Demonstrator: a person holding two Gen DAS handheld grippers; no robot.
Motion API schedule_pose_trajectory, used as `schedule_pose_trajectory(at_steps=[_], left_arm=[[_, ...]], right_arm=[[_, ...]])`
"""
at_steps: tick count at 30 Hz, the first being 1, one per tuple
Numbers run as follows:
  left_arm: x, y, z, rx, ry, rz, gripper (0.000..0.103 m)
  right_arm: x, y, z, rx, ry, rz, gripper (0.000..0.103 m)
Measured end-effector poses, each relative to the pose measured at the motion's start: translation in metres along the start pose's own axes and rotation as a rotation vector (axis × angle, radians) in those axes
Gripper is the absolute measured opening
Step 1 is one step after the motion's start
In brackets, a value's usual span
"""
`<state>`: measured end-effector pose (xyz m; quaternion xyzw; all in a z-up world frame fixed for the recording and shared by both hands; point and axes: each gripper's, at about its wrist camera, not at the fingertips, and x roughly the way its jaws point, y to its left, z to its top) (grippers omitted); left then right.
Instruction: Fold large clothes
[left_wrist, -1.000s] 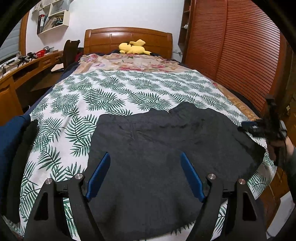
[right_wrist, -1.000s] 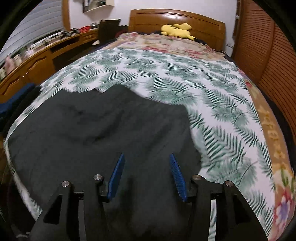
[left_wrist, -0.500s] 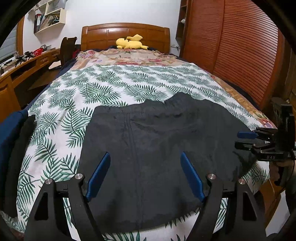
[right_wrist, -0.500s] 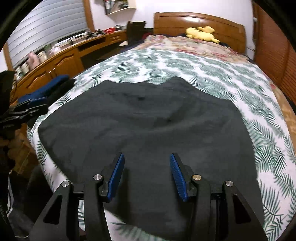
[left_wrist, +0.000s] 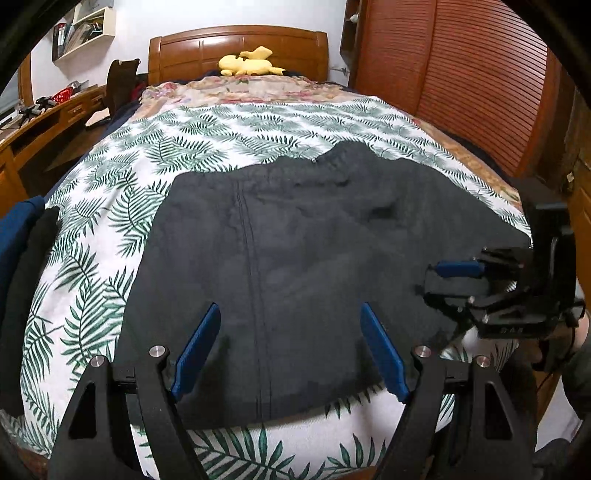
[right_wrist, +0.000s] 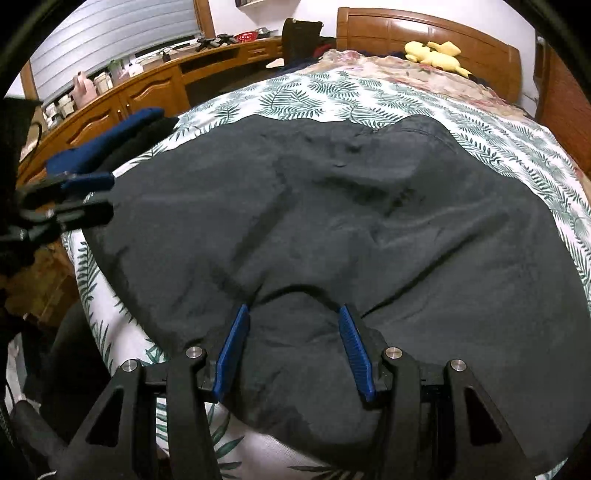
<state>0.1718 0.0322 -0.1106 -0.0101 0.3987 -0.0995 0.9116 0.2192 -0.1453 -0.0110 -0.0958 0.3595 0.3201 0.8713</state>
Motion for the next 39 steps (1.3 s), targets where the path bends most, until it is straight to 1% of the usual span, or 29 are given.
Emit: schedule_pose_trajectory(at_steps=[2,4,9,11,15,21,22,23,26,29,34,36,37,38,39], left_arm=[[-0.003,0.002,-0.003,-0.005,-0.003,0.0,0.079],[-0.006,0.007,-0.006,-0.011,-0.006,0.01,0.079],[-0.016,0.027,-0.012,-0.052,-0.012,0.054,0.079],[-0.019,0.037,-0.015,-0.071,-0.013,0.074,0.079],[-0.022,0.056,-0.02,-0.108,-0.01,0.118,0.079],[-0.021,0.081,-0.033,-0.164,0.012,0.155,0.079],[-0.02,0.083,-0.035,-0.176,0.017,0.154,0.077],[-0.018,0.085,-0.038,-0.188,0.022,0.148,0.072],[-0.009,0.091,-0.047,-0.228,0.047,0.121,0.065],[-0.004,0.094,-0.054,-0.269,0.048,0.108,0.063],[-0.004,0.092,-0.059,-0.272,0.037,0.12,0.063],[-0.004,0.091,-0.059,-0.283,0.034,0.113,0.058],[-0.006,0.09,-0.061,-0.287,0.032,0.103,0.052],[-0.006,0.089,-0.061,-0.293,0.03,0.098,0.049],[-0.007,0.089,-0.061,-0.295,0.029,0.1,0.048]], right_arm=[[-0.008,0.002,0.001,0.003,-0.003,-0.011,0.053],[-0.012,0.01,0.004,-0.004,-0.024,-0.024,0.053],[-0.024,0.024,0.005,-0.03,-0.068,0.007,0.053],[-0.018,0.032,0.001,-0.051,-0.059,0.024,0.053],[0.007,0.035,-0.006,-0.1,-0.003,-0.015,0.053],[0.013,0.03,-0.009,-0.084,-0.021,-0.011,0.054],[0.01,0.03,-0.011,-0.085,-0.022,-0.014,0.054],[0.01,0.03,-0.012,-0.087,-0.022,-0.018,0.054],[0.013,0.033,-0.012,-0.092,-0.02,-0.024,0.054],[0.007,0.039,-0.007,-0.096,-0.016,-0.024,0.054],[0.006,0.039,-0.007,-0.095,-0.02,-0.023,0.054],[0.006,0.038,-0.008,-0.091,-0.025,-0.022,0.054],[0.006,0.037,-0.008,-0.089,-0.027,-0.021,0.054],[0.007,0.037,-0.009,-0.087,-0.03,-0.02,0.055],[0.007,0.037,-0.01,-0.085,-0.032,-0.02,0.055]])
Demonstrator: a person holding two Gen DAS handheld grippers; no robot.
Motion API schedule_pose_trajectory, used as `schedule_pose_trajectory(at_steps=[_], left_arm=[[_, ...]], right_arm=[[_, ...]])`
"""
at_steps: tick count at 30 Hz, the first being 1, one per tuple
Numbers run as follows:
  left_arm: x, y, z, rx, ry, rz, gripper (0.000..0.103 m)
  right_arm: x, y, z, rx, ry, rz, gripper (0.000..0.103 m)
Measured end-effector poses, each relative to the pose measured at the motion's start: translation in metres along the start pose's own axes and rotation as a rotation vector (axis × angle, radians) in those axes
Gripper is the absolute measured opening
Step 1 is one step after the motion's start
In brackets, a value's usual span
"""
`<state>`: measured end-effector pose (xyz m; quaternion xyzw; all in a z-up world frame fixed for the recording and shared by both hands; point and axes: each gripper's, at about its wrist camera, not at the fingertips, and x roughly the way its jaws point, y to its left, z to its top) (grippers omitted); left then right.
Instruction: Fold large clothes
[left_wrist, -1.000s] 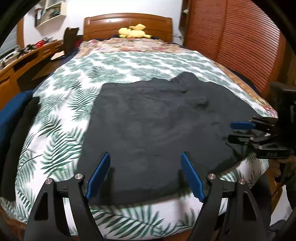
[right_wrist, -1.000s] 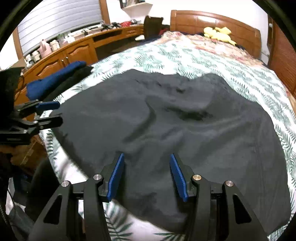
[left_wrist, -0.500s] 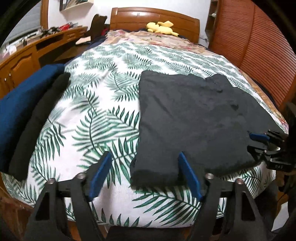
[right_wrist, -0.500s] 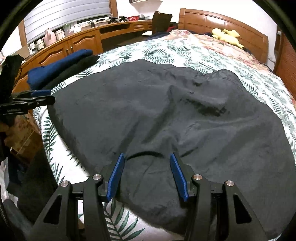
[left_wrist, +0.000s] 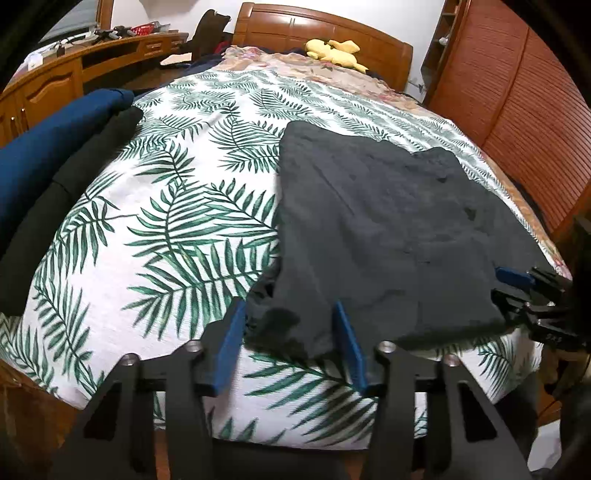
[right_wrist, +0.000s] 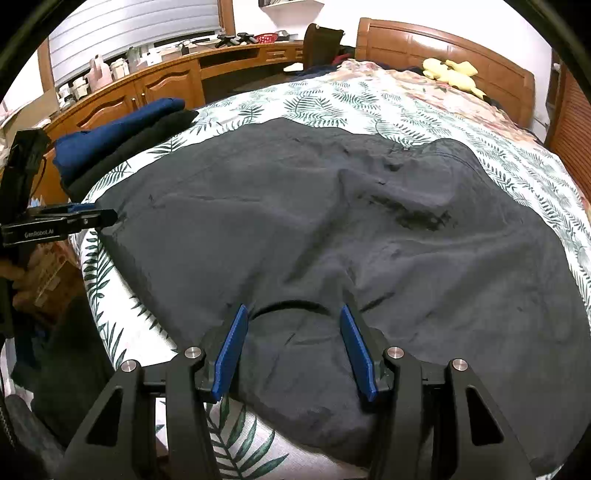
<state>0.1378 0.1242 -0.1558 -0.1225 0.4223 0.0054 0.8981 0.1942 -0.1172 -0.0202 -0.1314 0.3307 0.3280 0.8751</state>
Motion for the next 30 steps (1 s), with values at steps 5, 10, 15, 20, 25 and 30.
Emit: schedule_pose_trajectory(at_steps=[5,10,15,20,25,30], left_arm=[[0.0,0.0,0.0,-0.015,0.001,0.003,0.048],[0.001,0.0,0.002,-0.048,0.016,-0.028,0.024],[-0.022,-0.024,0.02,-0.013,-0.047,-0.026,0.017],[-0.054,-0.075,0.057,0.08,-0.137,-0.054,0.014],[-0.07,-0.142,0.09,0.184,-0.194,-0.13,0.013],[-0.07,-0.222,0.115,0.319,-0.217,-0.19,0.013]], right_arm=[[0.0,0.0,-0.001,0.001,-0.006,0.004,0.055],[0.0,-0.003,-0.003,0.007,-0.015,0.015,0.055],[-0.009,-0.01,-0.004,0.016,-0.029,0.045,0.055],[-0.036,-0.035,-0.016,0.05,-0.07,0.0,0.055],[-0.065,-0.071,-0.041,0.094,-0.102,-0.068,0.055],[-0.093,-0.109,-0.07,0.173,-0.141,-0.11,0.055]])
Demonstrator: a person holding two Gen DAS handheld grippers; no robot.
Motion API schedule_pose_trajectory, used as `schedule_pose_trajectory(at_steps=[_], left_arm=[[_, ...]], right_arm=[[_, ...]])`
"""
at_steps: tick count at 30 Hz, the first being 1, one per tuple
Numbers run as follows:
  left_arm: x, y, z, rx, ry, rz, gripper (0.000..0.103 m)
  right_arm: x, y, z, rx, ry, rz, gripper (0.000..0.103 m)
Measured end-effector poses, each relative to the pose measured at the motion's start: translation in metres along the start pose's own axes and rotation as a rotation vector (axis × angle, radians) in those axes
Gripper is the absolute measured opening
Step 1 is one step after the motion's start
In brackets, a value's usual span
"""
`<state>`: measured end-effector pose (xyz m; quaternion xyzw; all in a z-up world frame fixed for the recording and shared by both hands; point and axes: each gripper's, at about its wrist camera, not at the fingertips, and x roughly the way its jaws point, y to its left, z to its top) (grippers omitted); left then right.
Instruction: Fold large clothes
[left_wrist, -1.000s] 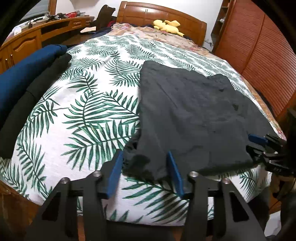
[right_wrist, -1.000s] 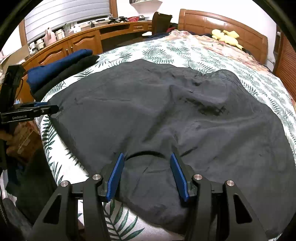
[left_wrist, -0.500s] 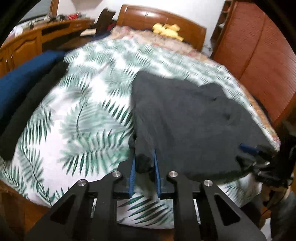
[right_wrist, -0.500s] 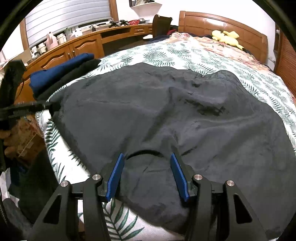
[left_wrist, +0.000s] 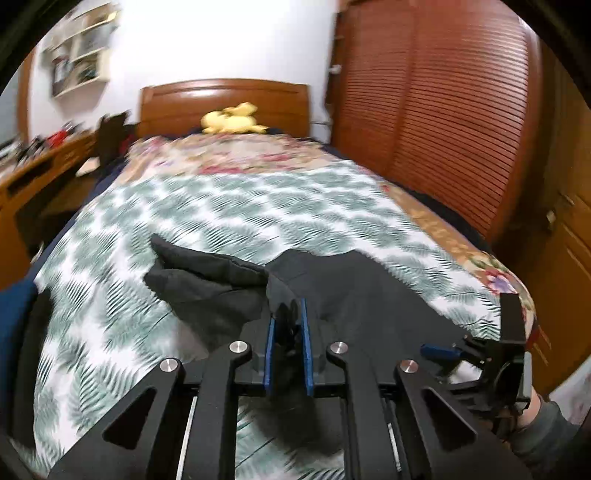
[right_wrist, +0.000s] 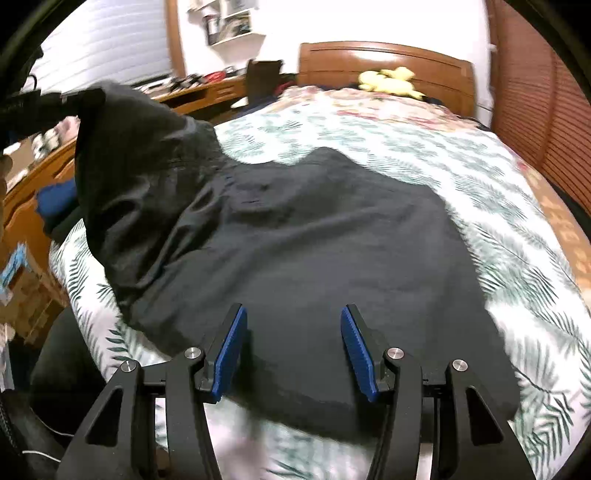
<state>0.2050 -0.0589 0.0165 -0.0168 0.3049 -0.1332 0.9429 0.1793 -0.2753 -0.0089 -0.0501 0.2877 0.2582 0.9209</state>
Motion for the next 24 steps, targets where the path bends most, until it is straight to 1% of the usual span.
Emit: schedule_pose_trajectory(at_steps=[3,4,6,9,11,12,14,16,20,24], left_arm=[[0.015,-0.036,0.016,0.053,0.006,-0.048,0.012],[0.024,-0.054,0.022,0.069,0.009,-0.077,0.012],[0.033,-0.078,0.026,0.094,0.016,-0.116,0.012],[0.052,-0.109,0.023,0.112,0.045,-0.185,0.012],[0.064,-0.128,0.015,0.13,0.077,-0.205,0.012],[0.074,-0.134,0.01,0.144,0.106,-0.214,0.012],[0.084,-0.139,0.002,0.153,0.136,-0.222,0.012],[0.089,-0.144,-0.004,0.169,0.15,-0.211,0.012],[0.086,-0.14,-0.004,0.156,0.148,-0.193,0.015],[0.075,-0.131,-0.002,0.169,0.126,-0.17,0.017]], right_arm=[[-0.018,-0.02,-0.011,0.044,-0.028,-0.004,0.055],[-0.024,-0.026,-0.015,0.055,-0.034,-0.007,0.055],[-0.032,-0.033,-0.024,0.071,-0.038,-0.017,0.055],[-0.047,-0.043,-0.038,0.093,-0.037,-0.033,0.055],[-0.054,-0.049,-0.045,0.107,-0.035,-0.04,0.055],[-0.057,-0.051,-0.048,0.113,-0.035,-0.041,0.055],[-0.063,-0.053,-0.052,0.123,-0.034,-0.043,0.055],[-0.067,-0.054,-0.052,0.129,-0.033,-0.049,0.055],[-0.072,-0.052,-0.048,0.141,-0.036,-0.053,0.055],[-0.071,-0.052,-0.035,0.142,-0.048,-0.049,0.055]])
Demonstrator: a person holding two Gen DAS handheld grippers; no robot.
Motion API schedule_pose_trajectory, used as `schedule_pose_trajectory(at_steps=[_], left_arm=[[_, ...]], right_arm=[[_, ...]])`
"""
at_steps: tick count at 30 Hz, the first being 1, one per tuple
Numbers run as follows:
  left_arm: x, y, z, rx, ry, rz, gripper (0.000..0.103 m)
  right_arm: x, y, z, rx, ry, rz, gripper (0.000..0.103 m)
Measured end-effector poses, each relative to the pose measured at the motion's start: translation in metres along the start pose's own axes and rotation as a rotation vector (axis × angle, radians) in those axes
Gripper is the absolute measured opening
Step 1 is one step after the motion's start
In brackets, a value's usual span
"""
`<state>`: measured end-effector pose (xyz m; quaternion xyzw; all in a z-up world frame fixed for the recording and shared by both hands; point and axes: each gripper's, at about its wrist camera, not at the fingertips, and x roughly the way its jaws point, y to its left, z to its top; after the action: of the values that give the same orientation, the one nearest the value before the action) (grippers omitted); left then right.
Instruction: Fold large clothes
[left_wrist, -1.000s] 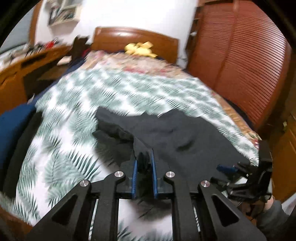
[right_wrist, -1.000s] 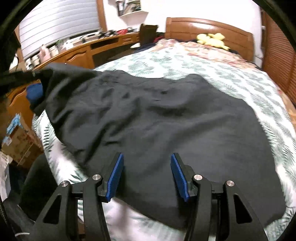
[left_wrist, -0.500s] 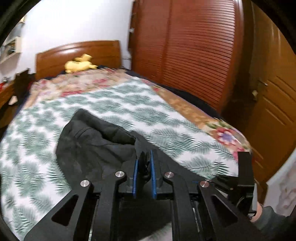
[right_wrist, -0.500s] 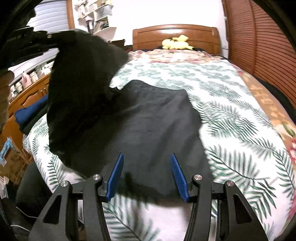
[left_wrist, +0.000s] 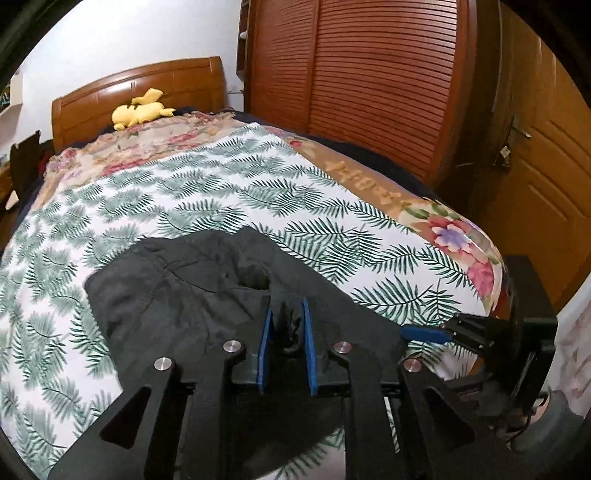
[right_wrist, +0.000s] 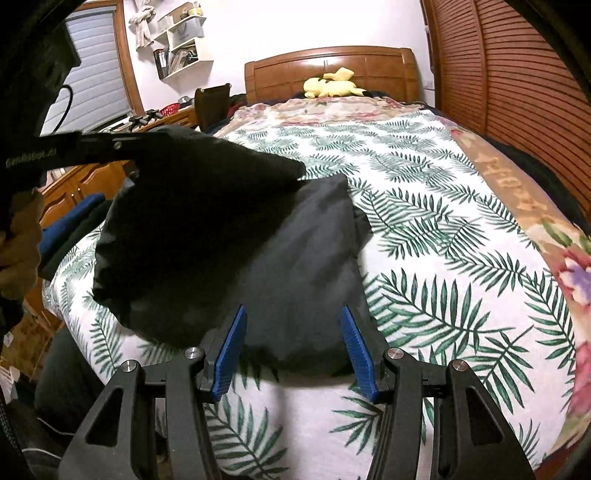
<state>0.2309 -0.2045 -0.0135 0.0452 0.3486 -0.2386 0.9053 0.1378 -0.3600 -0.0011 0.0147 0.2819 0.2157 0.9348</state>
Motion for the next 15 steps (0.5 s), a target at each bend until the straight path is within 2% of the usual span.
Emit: schedule_pose_trajectory(at_steps=[3,5,9,15], left_arm=[[-0.015,0.014,-0.004,-0.021,-0.022,-0.01,0.023],[-0.022,0.021,-0.007,-0.034,-0.032,-0.016,0.031],[-0.04,0.036,-0.015,-0.03,-0.06,0.01,0.031],[-0.054,0.065,-0.031,-0.056,-0.06,0.04,0.031]], right_arm=[[-0.004,0.005,0.01,0.001,-0.018,0.011,0.055],[-0.01,0.012,0.018,-0.006,-0.032,0.01,0.055],[-0.018,0.024,0.031,-0.023,-0.059,0.004,0.055],[-0.02,0.041,0.045,-0.035,-0.076,0.0,0.055]])
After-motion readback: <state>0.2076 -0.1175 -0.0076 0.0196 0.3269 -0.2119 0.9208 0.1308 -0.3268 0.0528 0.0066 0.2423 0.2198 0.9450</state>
